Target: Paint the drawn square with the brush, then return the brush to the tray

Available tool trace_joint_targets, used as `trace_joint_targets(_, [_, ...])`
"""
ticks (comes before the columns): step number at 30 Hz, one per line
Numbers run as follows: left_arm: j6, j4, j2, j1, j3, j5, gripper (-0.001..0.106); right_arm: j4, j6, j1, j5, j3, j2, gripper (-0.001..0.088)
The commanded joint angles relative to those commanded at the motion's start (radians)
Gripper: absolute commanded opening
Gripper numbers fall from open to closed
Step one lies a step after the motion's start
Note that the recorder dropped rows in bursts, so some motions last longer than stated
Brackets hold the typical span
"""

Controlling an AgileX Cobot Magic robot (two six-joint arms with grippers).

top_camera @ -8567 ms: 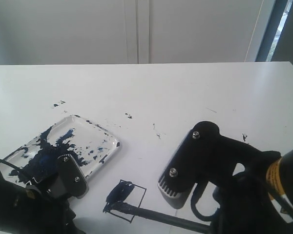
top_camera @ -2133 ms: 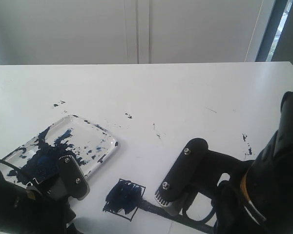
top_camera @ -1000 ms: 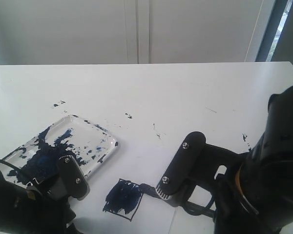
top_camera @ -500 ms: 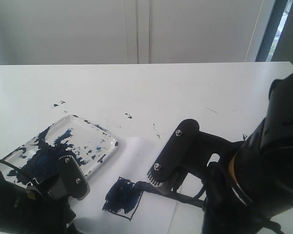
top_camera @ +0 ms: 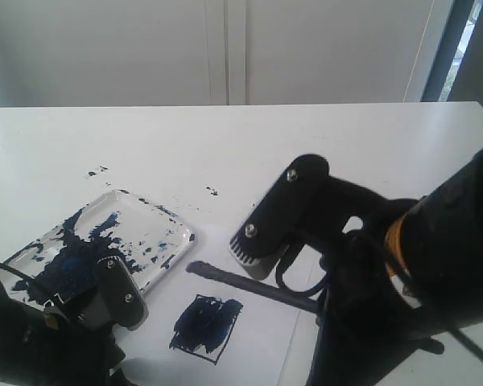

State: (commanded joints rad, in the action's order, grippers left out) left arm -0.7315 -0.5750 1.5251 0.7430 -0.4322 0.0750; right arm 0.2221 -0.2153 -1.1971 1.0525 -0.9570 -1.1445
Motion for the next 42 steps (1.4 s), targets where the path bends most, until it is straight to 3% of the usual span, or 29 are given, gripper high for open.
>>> trace_joint_targets(5, [0.0, 0.0, 0.0, 0.0, 0.0, 0.0, 0.058, -0.119, 0.061, 0.0, 0.067, 0.004, 0.0, 0.0])
trace_joint_targets(14, [-0.002, 0.0, 0.0, 0.0, 0.0, 0.0, 0.058, -0.139, 0.099, 0.0, 0.131, 0.004, -0.087, 0.0])
trace_joint_targets(28, [-0.004, 0.0, 0.0, 0.0, 0.0, 0.0, 0.058, -0.152, 0.122, 0.0, 0.169, 0.004, -0.104, 0.0])
trace_joint_targets(35, [-0.004, 0.0, 0.0, 0.0, 0.0, 0.0, 0.058, -0.152, 0.124, 0.0, 0.168, 0.004, -0.104, 0.0])
trace_joint_targets(38, [-0.004, 0.0, 0.0, 0.0, 0.0, 0.0, 0.058, -0.152, 0.125, 0.0, 0.074, 0.004, -0.104, 0.0])
trace_joint_targets(42, [-0.004, 0.0, 0.0, 0.0, 0.0, 0.002, 0.058, -0.152, 0.125, 0.0, 0.069, 0.004, -0.104, 0.0])
